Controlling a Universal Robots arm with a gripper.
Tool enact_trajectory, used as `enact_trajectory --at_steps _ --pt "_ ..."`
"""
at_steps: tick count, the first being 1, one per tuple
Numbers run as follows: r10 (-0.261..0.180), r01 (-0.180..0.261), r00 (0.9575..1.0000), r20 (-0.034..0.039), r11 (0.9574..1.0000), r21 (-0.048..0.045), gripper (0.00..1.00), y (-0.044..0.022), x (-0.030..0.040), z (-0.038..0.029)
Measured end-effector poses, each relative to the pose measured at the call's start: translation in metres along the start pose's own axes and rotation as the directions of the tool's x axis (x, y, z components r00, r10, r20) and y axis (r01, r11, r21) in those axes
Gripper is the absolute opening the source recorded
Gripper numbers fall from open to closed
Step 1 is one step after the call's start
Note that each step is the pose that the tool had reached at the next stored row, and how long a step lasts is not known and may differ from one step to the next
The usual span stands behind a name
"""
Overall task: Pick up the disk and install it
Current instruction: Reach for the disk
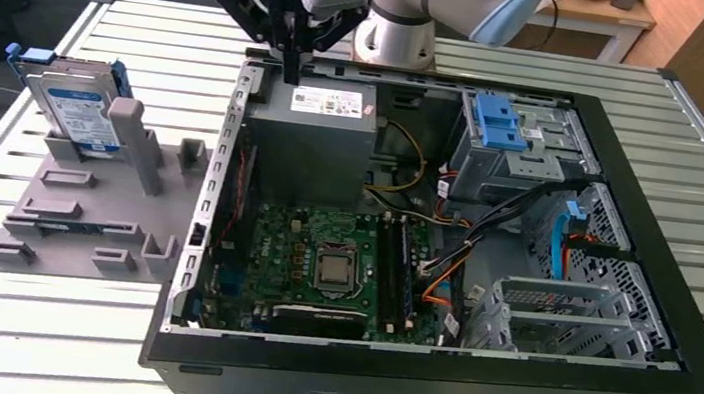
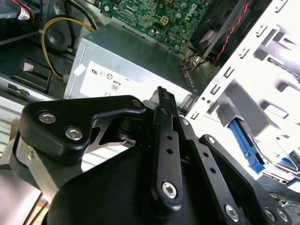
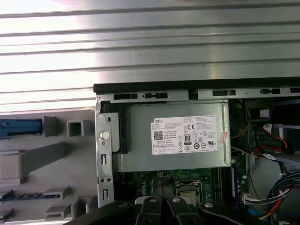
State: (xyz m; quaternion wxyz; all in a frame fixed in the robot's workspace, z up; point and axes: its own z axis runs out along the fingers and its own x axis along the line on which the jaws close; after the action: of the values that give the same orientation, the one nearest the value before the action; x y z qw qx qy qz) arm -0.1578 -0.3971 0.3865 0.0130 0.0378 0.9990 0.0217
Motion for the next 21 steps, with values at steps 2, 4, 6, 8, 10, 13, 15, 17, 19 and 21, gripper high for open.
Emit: enact_trajectory --at_steps 2,4,6,8,10,13,15,17,19,21 --pt "0.0 0.0 1.0 0.0 1.0 0.0 0.11 0.0012 0.0013 0.0001" --pt "0.0 0.0 1.0 0.0001 1.0 -0.0001 0.11 0.0013 0.004 0.0001" --pt "0.0 0.0 1.0 0.0001 1.0 -0.0001 0.11 0.0013 0.0068 0.0002" --pt "0.0 0.0 1.0 0.0001 1.0 -0.0002 0.11 0.0013 0.0079 0.0003" --pt "0.0 0.0 1.0 0.0 1.0 -0.0001 0.11 0.0013 0.008 0.0002" --pt "0.0 0.0 1.0 0.0001 1.0 -0.0001 0.11 0.0012 0.0092 0.0002" --pt "0.0 0.0 1.0 0.0001 1.0 -0.0001 0.11 0.0012 0.0096 0.0002" --pt "0.0 0.0 1.0 0.0001 1.0 -0.0001 0.11 0.0011 0.0101 0.0002" --pt "0.0 0.0 1.0 0.0001 1.0 -0.0001 0.11 0.001 0.0111 0.0002" --pt "0.0 0.0 1.0 0.0001 1.0 -0.0001 0.11 0.0011 0.0123 0.0002"
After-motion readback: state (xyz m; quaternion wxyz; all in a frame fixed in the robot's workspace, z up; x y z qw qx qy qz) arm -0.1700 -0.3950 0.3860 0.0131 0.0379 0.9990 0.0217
